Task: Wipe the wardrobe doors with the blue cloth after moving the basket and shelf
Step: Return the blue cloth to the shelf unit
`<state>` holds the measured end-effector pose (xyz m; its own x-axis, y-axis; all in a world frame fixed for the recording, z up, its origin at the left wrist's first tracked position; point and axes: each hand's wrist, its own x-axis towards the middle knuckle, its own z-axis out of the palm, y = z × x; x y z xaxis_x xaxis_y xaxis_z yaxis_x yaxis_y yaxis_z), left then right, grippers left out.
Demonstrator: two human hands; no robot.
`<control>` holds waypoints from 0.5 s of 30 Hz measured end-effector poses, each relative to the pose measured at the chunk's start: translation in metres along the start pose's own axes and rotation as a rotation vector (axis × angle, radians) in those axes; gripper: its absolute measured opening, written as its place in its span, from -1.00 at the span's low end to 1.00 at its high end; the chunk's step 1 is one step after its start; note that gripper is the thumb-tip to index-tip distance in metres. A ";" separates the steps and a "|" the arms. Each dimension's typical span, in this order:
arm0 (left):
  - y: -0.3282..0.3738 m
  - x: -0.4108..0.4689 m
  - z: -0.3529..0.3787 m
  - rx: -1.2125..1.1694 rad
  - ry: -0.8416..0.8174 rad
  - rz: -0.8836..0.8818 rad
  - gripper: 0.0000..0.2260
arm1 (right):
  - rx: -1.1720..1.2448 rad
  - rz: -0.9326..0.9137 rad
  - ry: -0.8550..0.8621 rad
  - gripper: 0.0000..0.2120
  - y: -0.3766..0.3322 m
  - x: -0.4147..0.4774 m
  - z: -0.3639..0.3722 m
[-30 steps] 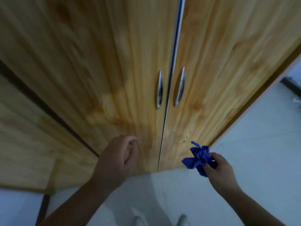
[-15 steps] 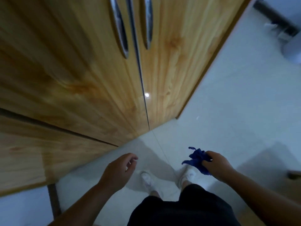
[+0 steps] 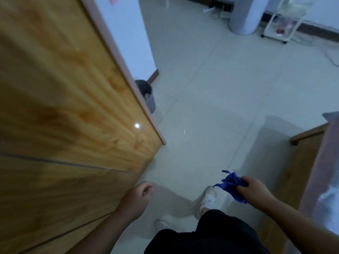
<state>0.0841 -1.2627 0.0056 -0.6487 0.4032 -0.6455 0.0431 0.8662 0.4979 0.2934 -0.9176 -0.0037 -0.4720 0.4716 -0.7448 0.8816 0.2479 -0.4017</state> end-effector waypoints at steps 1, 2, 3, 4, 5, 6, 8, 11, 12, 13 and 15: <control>0.022 0.015 0.003 -0.037 -0.010 -0.002 -0.85 | 0.046 0.025 0.017 -0.86 0.012 0.005 -0.013; 0.044 0.029 0.006 -0.051 -0.022 -0.002 -0.85 | 0.094 0.052 0.037 -0.87 0.024 0.008 -0.025; 0.066 0.043 0.008 -0.054 -0.037 -0.003 -0.85 | 0.141 0.084 0.057 -0.87 0.037 0.011 -0.037; 0.087 0.056 0.010 -0.053 -0.052 -0.001 -0.85 | 0.184 0.116 0.075 -0.88 0.049 0.013 -0.048; 0.107 0.069 0.013 -0.051 -0.064 0.012 -0.85 | 0.226 0.146 0.092 -0.89 0.062 0.016 -0.057; 0.126 0.081 0.015 -0.039 -0.076 0.029 -0.85 | 0.259 0.171 0.105 -0.89 0.074 0.017 -0.066; 0.160 0.101 0.019 -0.001 -0.092 0.057 -0.86 | 0.297 0.202 0.115 -0.89 0.093 0.021 -0.081; 0.199 0.130 0.020 0.076 -0.147 0.112 -0.86 | 0.335 0.241 0.128 -0.90 0.104 0.031 -0.102; 0.208 0.140 0.019 0.104 -0.161 0.123 -0.85 | 0.344 0.249 0.136 -0.91 0.102 0.036 -0.111; 0.216 0.150 0.017 0.120 -0.168 0.123 -0.85 | 0.354 0.251 0.152 -0.91 0.097 0.042 -0.121; 0.224 0.170 0.011 0.118 -0.176 0.092 -0.86 | 0.379 0.237 0.189 -0.92 0.079 0.057 -0.145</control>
<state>-0.0084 -0.9963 0.0008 -0.4957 0.5184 -0.6968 0.1912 0.8478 0.4947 0.3369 -0.7485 -0.0009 -0.2186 0.6319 -0.7436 0.8841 -0.1943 -0.4250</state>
